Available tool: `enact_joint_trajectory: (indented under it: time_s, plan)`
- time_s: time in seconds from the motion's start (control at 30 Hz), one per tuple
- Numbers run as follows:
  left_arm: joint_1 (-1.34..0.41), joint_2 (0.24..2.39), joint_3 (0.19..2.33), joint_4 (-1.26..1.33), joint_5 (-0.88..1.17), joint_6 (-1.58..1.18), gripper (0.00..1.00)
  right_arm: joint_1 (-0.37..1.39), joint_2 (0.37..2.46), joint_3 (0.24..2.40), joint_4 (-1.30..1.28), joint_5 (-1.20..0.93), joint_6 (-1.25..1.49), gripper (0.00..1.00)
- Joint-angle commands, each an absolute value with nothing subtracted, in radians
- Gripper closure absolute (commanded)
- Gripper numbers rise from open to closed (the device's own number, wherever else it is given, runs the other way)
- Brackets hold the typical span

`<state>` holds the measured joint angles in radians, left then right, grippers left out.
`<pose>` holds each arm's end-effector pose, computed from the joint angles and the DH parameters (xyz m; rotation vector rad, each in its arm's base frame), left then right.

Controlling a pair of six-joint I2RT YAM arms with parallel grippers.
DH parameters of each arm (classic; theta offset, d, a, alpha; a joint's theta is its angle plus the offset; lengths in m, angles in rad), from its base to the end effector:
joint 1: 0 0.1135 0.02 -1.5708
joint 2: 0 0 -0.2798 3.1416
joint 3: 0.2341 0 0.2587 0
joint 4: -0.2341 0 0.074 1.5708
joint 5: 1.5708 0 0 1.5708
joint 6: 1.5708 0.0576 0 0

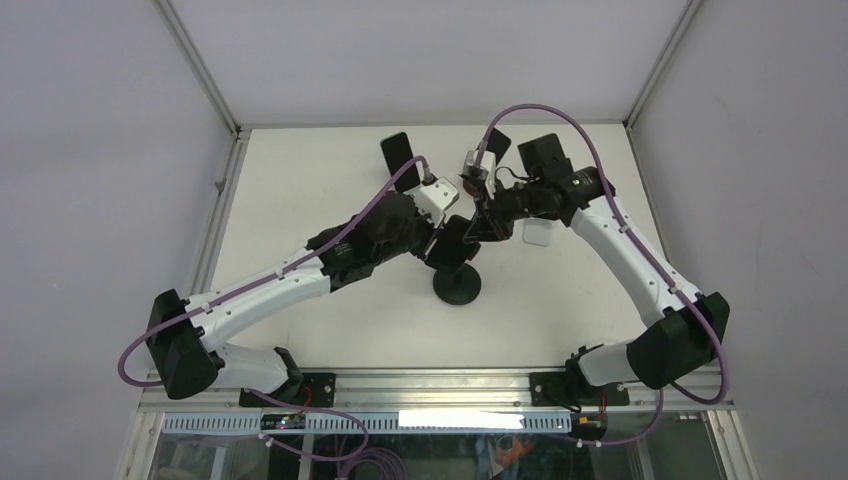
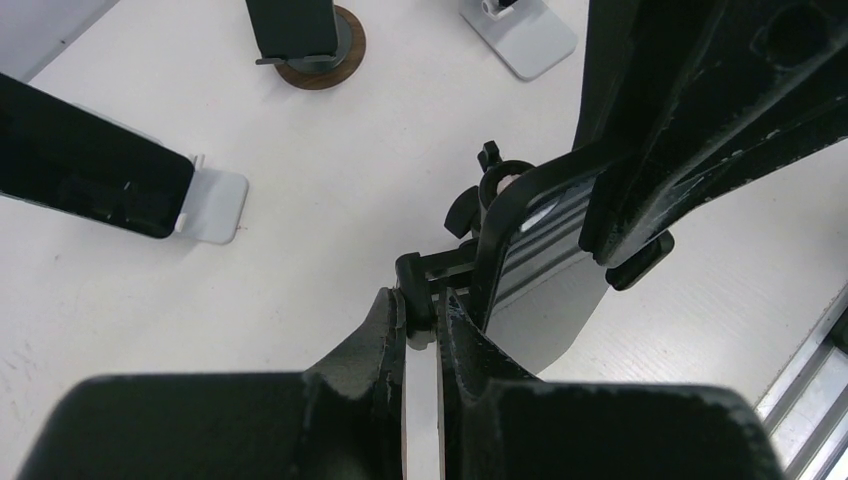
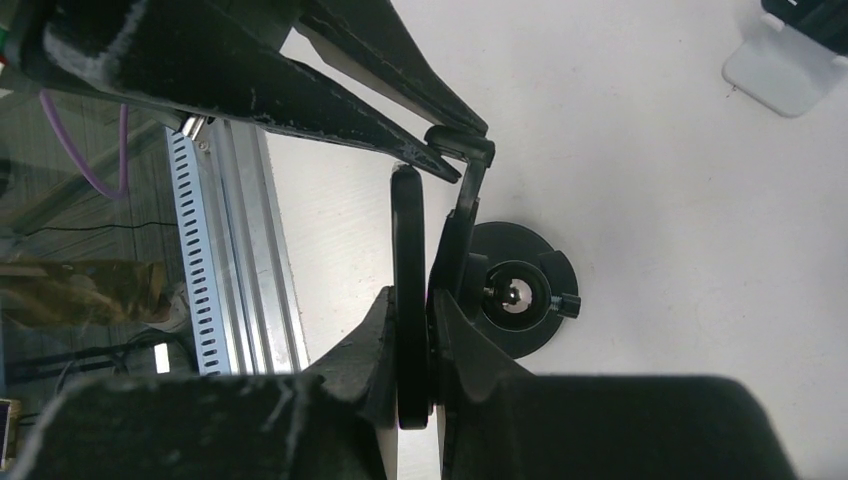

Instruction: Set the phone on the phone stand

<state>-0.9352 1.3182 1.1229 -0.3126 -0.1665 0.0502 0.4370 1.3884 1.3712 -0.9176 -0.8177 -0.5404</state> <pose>0.1994 -0.2542 0.3308 0.8980 1.8894 -0.3684 0.2443 0.1605 0.3531 -1.3734 1.8822 0.9588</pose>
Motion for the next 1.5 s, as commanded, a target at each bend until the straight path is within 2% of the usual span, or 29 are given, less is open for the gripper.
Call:
enact_joint_trajectory:
  time_s: [0.0, 0.6, 1.03, 1.47]
  plan:
    - [-0.898, 1.182, 1.110, -0.314, -0.303, 0.059, 1.00, 0.369, 1.424, 1.386, -1.052, -0.464, -0.501, 1.00]
    - [-0.902, 1.129, 1.081, -0.311, -0.313, -0.039, 1.00, 0.385, 1.509, 1.475, -1.102, -0.329, -0.469, 1.00]
    - [-0.924, 1.132, 1.189, -0.441, -0.341, -0.139, 1.00, 0.385, 1.548, 1.543, -1.112, -0.254, -0.471, 1.00]
    - [-1.035, 1.203, 1.316, -0.538, -0.468, -0.215, 1.00, 0.385, 1.610, 1.619, -1.128, -0.250, -0.469, 1.00]
